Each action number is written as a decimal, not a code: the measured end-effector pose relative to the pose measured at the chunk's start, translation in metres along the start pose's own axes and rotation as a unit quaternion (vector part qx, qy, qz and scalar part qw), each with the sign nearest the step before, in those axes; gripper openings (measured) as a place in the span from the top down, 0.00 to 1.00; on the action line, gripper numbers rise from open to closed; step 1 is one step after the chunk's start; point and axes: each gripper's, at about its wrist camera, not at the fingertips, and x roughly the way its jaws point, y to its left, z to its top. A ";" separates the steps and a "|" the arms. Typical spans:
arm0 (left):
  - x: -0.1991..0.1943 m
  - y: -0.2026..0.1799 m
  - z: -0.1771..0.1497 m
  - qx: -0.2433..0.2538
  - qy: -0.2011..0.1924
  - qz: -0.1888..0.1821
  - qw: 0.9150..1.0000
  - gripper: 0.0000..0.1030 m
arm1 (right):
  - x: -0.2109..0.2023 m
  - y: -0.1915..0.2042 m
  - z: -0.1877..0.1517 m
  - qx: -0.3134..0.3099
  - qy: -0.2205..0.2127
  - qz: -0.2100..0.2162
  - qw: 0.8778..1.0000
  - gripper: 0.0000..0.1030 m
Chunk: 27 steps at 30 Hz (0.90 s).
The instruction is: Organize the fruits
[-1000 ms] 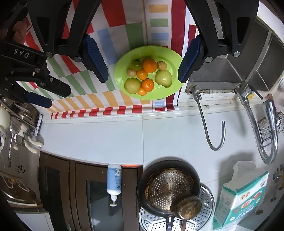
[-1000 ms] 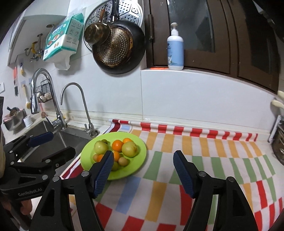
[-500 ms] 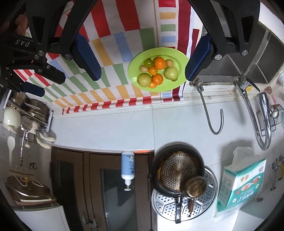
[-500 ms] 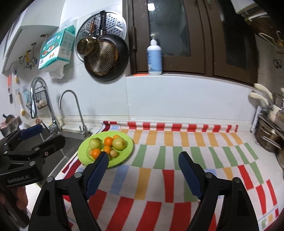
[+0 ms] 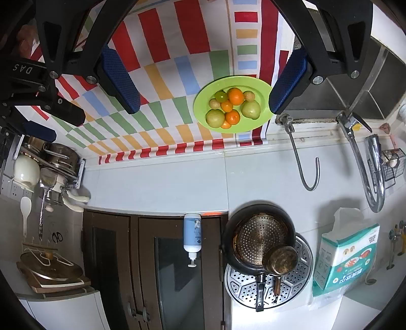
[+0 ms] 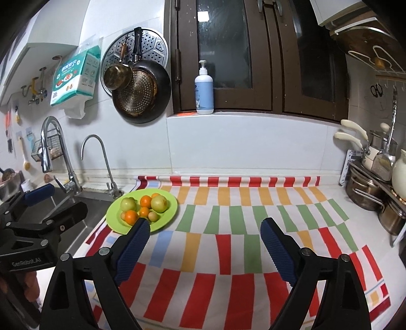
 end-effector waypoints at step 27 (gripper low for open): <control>-0.017 0.002 -0.009 -0.003 0.003 -0.003 1.000 0.00 | -0.014 -0.003 -0.008 -0.005 0.001 0.000 1.000 0.13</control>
